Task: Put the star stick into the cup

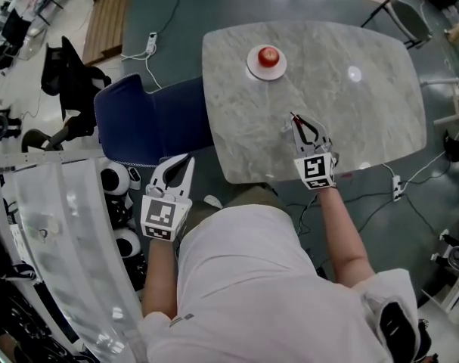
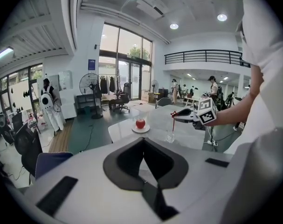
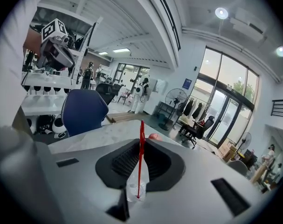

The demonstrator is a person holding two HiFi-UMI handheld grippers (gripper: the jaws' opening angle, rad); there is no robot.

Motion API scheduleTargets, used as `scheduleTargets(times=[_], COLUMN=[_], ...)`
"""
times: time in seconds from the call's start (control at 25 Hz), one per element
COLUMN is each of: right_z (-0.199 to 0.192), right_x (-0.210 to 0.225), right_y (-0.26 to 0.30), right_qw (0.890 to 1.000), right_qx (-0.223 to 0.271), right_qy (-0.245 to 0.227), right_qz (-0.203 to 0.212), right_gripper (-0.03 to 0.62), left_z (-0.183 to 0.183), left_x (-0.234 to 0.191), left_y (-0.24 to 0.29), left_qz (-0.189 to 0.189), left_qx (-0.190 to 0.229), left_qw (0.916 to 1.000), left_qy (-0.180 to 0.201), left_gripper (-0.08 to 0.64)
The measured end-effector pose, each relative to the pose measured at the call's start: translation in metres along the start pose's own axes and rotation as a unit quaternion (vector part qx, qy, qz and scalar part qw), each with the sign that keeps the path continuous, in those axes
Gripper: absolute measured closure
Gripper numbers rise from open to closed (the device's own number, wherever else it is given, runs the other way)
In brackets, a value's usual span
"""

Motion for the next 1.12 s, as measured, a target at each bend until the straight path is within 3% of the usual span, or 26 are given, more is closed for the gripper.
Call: scheduleTargets(times=[0.68,1.12], right_z=[0.006,0.014], right_x=[-0.01,-0.021], right_y=[0.024,0.021], right_qw=[1.0,0.999], right_qx=[-0.009,-0.013], right_qy=[0.0,0.002], right_qz=[0.026,0.047], right_gripper=[0.531,0.451], left_z=[-0.014,-0.017], left_x=[-0.012,-0.013], left_y=[-0.016,-0.021], left_qz=[0.023,0.025], left_qx=[-0.008,-0.001], left_qw=[0.9996,0.9994], left_qy=[-0.016,-0.024], left_gripper=[0.558,0.558])
Point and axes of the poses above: the fingertips, and each gripper's own axes: y forward along the fingers, x to its right, z out of its top, the point moved 8 cm from there along -y, backward along the fingers, and after that the axes turned 13 degrees about z, right-handed, at the moved point
